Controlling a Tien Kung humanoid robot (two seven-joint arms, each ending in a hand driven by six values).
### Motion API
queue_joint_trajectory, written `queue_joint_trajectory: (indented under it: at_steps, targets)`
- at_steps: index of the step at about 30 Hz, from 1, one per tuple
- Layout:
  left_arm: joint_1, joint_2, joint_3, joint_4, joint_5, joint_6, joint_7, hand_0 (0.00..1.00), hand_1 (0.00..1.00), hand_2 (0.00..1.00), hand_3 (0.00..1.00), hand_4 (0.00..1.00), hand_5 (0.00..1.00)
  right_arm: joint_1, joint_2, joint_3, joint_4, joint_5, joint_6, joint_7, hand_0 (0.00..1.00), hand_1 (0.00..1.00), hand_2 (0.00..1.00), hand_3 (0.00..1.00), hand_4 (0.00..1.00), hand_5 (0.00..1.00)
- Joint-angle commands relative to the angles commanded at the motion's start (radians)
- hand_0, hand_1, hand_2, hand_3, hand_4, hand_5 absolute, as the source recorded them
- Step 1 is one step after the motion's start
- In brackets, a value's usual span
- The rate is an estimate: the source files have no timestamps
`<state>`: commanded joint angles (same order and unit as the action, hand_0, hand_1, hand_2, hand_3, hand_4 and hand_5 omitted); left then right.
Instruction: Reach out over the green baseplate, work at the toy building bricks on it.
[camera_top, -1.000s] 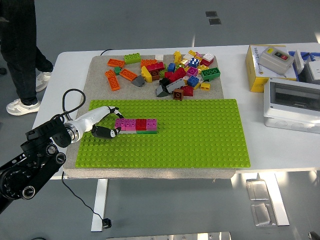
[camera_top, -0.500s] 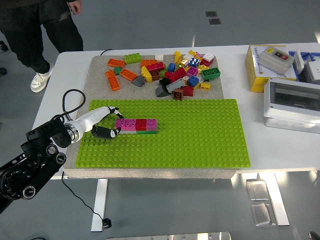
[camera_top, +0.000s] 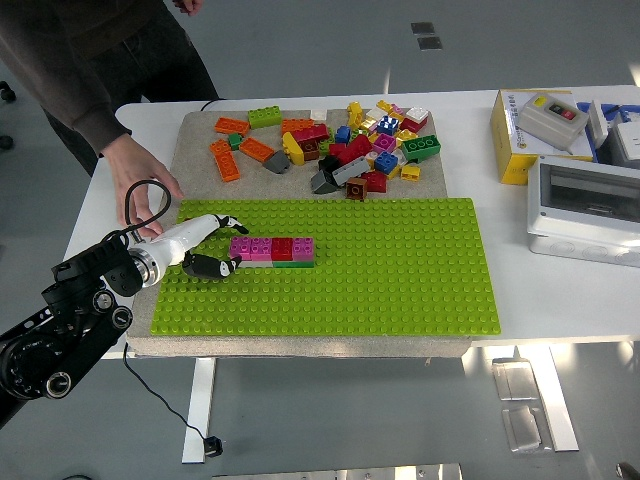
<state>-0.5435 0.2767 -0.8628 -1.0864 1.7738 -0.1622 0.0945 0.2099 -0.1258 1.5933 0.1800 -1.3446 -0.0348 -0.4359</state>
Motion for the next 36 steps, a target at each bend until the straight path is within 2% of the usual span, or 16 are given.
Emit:
queue_joint_trajectory:
  at_steps: [1, 18, 20, 24, 25, 30, 31, 36]
  targets:
    - [0.0, 0.0, 0.0, 0.001, 0.0, 0.0, 0.0, 0.922, 0.959, 0.998, 0.844, 0.728, 0.294, 0.0, 0.0, 0.0, 0.0, 0.0, 0.0, 0.0, 0.651, 0.55, 0.583, 0.739, 0.584, 0.998]
    - [0.0, 0.004, -0.009, -0.003, 0.01, -0.006, -0.001, 0.922, 0.962, 0.998, 0.857, 0.735, 0.299, 0.0, 0.0, 0.003, 0.0, -0.007, 0.004, -0.004, 0.649, 0.548, 0.585, 0.739, 0.585, 0.998]
    - [0.003, 0.007, -0.02, -0.014, 0.019, -0.013, 0.005, 0.926, 0.968, 0.998, 0.874, 0.758, 0.328, -0.001, -0.001, 0.004, 0.0, -0.009, 0.004, -0.005, 0.651, 0.555, 0.585, 0.738, 0.586, 0.998]
    - [0.015, 0.021, -0.052, -0.067, 0.039, -0.031, 0.028, 0.926, 0.968, 0.998, 0.874, 0.758, 0.328, -0.003, -0.002, 0.007, 0.0, -0.013, 0.005, -0.005, 0.651, 0.555, 0.585, 0.738, 0.586, 0.998]
    - [0.021, 0.028, -0.063, -0.087, 0.045, -0.038, 0.038, 0.927, 0.968, 0.998, 0.847, 0.793, 0.39, -0.004, -0.003, 0.008, 0.0, -0.013, 0.005, -0.005, 0.651, 0.555, 0.585, 0.739, 0.585, 0.998]
    - [0.068, 0.063, -0.121, -0.191, 0.07, -0.089, 0.114, 0.927, 0.968, 0.998, 0.847, 0.793, 0.39, -0.007, -0.005, 0.01, 0.0, -0.013, 0.004, -0.003, 0.651, 0.555, 0.585, 0.739, 0.585, 0.998]
    - [0.079, 0.07, -0.131, -0.213, 0.071, -0.097, 0.129, 0.941, 0.966, 0.998, 0.743, 0.848, 0.547, -0.008, -0.005, 0.011, 0.0, -0.013, 0.004, -0.003, 0.649, 0.553, 0.584, 0.738, 0.585, 0.998]
    - [0.118, 0.093, -0.149, -0.327, 0.074, -0.118, 0.18, 0.941, 0.966, 0.998, 0.743, 0.848, 0.547, -0.01, -0.006, 0.012, 0.0, -0.01, 0.003, -0.002, 0.649, 0.553, 0.584, 0.738, 0.585, 0.998]
